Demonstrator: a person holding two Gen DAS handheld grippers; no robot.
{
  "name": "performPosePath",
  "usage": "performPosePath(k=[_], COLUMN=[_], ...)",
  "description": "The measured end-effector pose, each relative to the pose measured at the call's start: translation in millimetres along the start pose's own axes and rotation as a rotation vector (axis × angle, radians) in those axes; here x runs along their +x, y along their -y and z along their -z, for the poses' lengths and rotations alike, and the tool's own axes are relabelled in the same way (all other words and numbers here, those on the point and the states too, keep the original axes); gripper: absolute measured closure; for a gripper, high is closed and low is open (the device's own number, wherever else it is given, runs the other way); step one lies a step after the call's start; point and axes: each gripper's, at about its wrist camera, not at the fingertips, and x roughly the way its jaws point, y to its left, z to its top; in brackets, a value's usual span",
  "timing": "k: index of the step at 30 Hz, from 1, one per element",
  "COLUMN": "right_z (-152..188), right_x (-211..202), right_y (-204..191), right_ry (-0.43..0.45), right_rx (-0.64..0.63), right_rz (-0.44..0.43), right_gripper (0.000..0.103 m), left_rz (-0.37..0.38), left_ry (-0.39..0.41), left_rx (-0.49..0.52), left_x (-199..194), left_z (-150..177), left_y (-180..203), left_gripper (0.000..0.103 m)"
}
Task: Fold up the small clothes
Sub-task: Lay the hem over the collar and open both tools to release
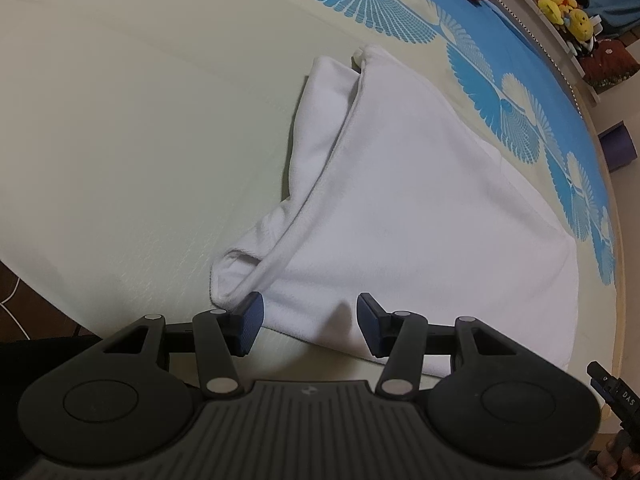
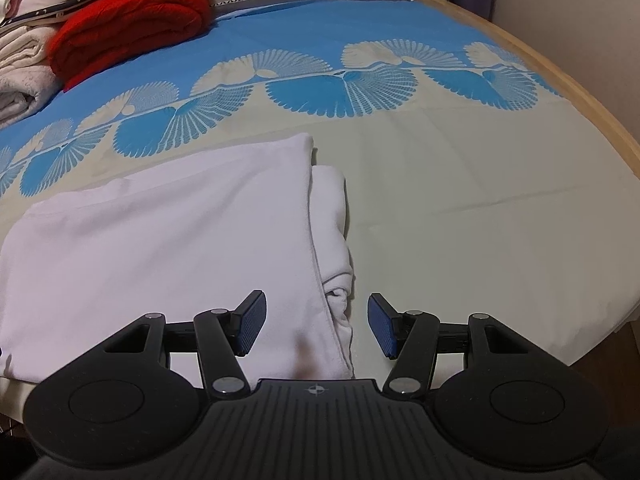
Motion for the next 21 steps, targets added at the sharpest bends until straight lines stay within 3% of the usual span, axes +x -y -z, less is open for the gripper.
performPosePath(k=[5,8,11,16,21], right_z=[-1.0,-1.3,-1.7,-1.6,0.4], right_x=[0.2,0.1,0.0,-0.1,1.9], right_y=[-0.1,-0.6,-1.4,-3.1,-5.9], right_ry=[-0.002,-0.001,-0.001,-0.001,-0.01], right_rx=[-0.004,-0.002,-0.004,-0.013,-0.034], right_rz=[-0.003,-0.003,-0.003,-0.005,0.006], right_gripper=[0.045,0.045,0.045,0.045,0.045], left_rz=[0.006,-0.035,-0.034,-0.073,-0.101], left_ry=[0.03,0.053,0.029,0.046,0.072], left_rx=[-0.057,-0.12,-0.165,-0.059,-0.033], left_x=[-10.5,-12.9,-4.3,6.5,11.4], left_z=[-3.3,-7.4,-8.8,-9.6,-7.5], left_y=[-10.5,-22.5,-29.9,-12.6,-11.6], left_gripper=[0.046,0.045,0.047,0.052,0.06])
